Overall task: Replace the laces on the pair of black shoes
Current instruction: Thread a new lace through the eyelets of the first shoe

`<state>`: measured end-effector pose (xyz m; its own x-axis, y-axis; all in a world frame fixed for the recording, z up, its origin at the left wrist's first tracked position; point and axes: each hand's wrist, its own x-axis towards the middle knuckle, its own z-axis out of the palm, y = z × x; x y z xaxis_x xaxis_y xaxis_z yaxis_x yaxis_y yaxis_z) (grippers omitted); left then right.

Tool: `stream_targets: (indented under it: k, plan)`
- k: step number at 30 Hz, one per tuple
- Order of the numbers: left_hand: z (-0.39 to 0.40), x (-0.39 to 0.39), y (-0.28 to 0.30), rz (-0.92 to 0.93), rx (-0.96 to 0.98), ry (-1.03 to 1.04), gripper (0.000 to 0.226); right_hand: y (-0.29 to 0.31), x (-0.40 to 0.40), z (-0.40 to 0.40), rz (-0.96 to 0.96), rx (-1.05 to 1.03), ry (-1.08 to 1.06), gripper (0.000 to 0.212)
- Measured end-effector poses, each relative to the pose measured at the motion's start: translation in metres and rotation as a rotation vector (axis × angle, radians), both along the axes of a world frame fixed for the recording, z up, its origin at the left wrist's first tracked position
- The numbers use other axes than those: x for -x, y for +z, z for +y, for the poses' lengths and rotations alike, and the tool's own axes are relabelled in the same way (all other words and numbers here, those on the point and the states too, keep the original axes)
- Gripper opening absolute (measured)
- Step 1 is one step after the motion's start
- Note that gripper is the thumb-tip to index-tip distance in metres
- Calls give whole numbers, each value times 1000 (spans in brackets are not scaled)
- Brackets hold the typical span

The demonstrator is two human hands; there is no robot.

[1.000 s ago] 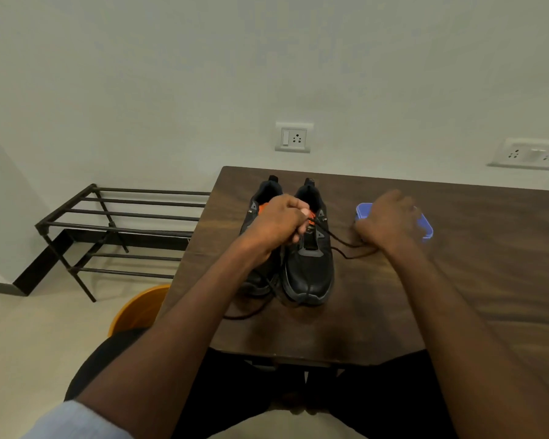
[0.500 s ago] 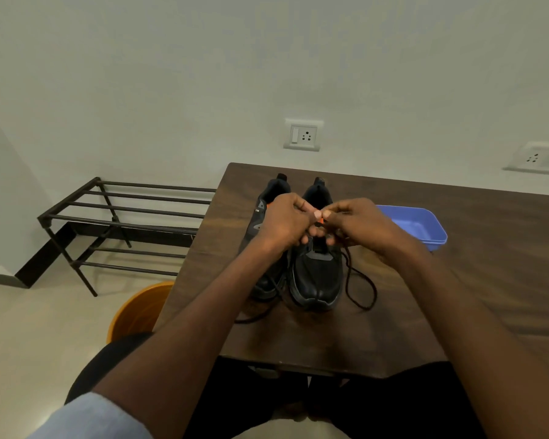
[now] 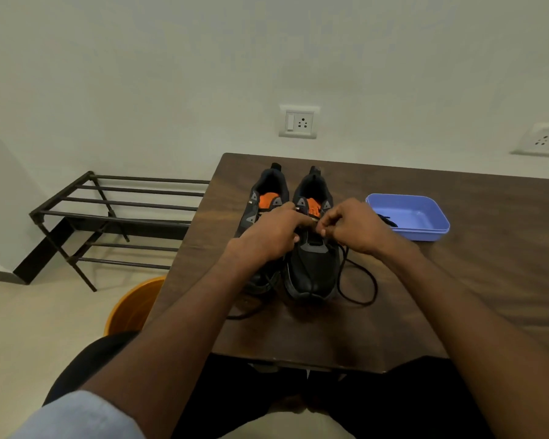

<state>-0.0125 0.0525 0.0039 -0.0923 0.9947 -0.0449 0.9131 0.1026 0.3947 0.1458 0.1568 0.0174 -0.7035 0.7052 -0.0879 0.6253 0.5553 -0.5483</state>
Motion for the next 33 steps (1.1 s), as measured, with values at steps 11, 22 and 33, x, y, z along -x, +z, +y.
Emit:
stream_targets:
  k: [11, 22, 33]
  plan:
    - [2, 5, -2, -60, -28, -8, 48, -4, 1, -4, 77, -88, -8, 18]
    - [1, 0, -11, -35, -192, 36, 35, -8, 10, -6, 100, 47, -84, 18]
    - [-1, 5, -11, -97, -237, 75, 28, -17, 20, -12, 120, -13, -175, 21]
